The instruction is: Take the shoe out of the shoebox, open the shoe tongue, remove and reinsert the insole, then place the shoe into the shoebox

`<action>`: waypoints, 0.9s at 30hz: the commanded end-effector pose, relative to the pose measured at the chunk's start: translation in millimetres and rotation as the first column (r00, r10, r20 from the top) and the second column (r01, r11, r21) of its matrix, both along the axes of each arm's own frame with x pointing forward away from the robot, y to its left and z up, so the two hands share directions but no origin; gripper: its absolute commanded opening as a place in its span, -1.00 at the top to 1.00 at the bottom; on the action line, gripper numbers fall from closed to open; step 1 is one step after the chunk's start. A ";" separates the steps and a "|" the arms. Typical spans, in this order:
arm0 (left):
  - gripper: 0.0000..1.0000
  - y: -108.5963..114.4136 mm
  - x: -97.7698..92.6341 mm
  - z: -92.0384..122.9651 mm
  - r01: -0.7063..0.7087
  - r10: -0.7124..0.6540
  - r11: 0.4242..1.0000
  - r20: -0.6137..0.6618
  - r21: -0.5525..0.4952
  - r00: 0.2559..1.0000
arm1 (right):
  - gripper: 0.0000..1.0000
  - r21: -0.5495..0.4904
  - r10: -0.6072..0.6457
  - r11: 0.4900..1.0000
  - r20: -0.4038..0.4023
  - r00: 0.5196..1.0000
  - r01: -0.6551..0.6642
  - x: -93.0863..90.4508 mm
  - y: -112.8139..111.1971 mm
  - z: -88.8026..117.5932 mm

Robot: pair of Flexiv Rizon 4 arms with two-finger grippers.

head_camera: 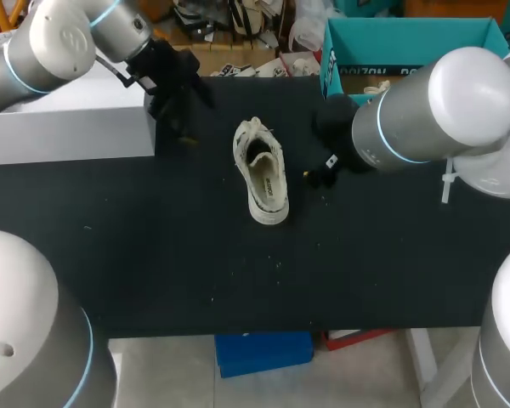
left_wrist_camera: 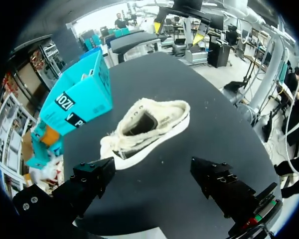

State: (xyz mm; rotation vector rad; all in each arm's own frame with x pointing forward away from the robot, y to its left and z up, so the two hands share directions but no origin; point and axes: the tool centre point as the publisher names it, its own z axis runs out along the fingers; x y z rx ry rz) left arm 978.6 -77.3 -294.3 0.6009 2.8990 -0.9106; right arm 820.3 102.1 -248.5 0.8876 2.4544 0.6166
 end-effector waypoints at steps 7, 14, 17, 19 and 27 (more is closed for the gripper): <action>-1.00 46.1 -44.1 19.3 -0.210 0.208 0.977 0.049 0.048 0.977 | -1.00 0.001 0.000 1.000 0.001 1.000 0.000 0.2 0.5 -1.5; -1.00 74.8 -49.7 3.7 -0.345 0.345 0.939 -0.005 -0.020 0.939 | -1.00 0.001 0.000 1.000 0.001 1.000 0.000 0.2 0.5 -1.5; -1.00 83.4 -50.5 4.6 -0.376 0.376 0.926 -0.003 -0.030 0.926 | -1.00 0.001 0.000 1.000 0.001 1.000 0.000 0.2 0.5 -1.5; -1.00 86.9 -51.2 5.7 -0.379 0.379 0.925 -0.002 -0.030 0.925 | -1.00 0.001 0.000 1.000 0.001 1.000 0.000 0.2 0.5 -1.5; -1.00 87.4 -52.8 7.5 -0.343 0.342 0.939 -0.014 -0.024 0.939 | -1.00 0.001 0.000 1.000 0.001 1.000 0.000 0.2 0.5 -1.5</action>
